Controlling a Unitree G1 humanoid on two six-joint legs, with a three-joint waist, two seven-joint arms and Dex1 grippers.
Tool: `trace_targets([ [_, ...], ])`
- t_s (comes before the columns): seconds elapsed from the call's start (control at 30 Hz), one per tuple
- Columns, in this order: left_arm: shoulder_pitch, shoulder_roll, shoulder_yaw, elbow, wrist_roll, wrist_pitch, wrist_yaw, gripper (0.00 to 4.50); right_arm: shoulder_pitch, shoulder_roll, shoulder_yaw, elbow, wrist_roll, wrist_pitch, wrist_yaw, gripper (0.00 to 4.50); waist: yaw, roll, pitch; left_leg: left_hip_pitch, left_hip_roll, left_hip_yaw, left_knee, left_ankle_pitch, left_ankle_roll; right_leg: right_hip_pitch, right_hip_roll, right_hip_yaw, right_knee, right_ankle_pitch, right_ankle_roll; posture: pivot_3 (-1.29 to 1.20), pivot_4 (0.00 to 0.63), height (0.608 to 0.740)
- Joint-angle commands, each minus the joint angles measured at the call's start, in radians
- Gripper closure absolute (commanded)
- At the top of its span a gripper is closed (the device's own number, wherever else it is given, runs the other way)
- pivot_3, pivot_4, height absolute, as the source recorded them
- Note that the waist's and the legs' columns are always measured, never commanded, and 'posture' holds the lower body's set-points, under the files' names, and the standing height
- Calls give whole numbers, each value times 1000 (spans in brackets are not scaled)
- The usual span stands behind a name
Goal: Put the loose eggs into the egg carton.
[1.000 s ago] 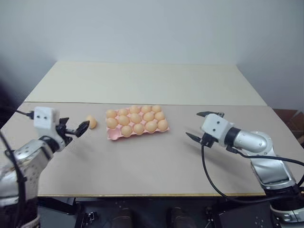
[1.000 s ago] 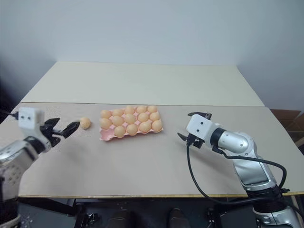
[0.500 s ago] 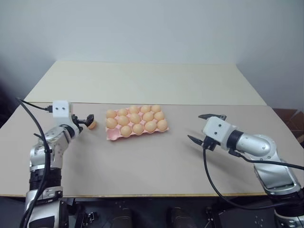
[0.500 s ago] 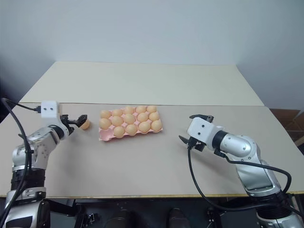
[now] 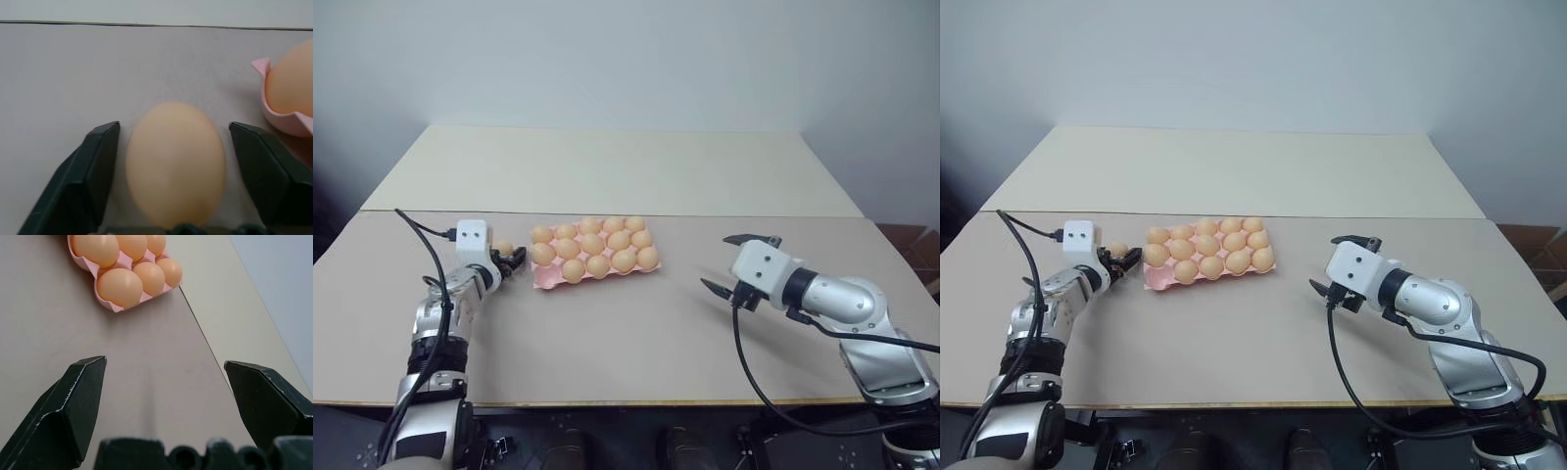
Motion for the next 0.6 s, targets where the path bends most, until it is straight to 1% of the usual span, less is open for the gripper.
trace_targets([
  [0.03,-27,5,-9,-6,20,-26,-9,2217,-15,-15,-37,-28,1,6,-6,0,0,0,0,0,0,0,0,0,0,0,0,0,0,0,0,0,150,740],
  [0.1,-24,10,-22,-11,37,-27,-10,2703,-17,-13,-34,-28,0,7,-7,0,0,0,0,0,0,0,0,0,0,0,0,0,0,0,0,0,150,740],
  [0.27,8,16,-8,-95,30,-10,-14,2703,-17,-13,-30,-27,-4,6,-8,0,-1,0,0,0,0,0,0,0,0,0,0,0,0,0,0,0,150,740],
  [0.37,54,39,9,-228,8,29,-34,2703,-13,-14,-31,-32,-5,8,-9,0,-5,0,0,0,0,0,0,0,0,0,0,0,0,0,0,0,150,740],
  [0.47,113,65,66,-427,-99,99,-107,2703,-3,-15,-37,-41,-4,13,-11,0,-9,0,0,-1,0,0,0,0,0,-1,0,0,0,0,0,0,150,740],
  [0.6,189,100,105,-599,-260,178,-249,2703,5,-8,-31,-45,-6,13,-20,0,-10,0,0,-1,1,0,0,0,0,-1,0,0,0,0,0,0,150,740],
])
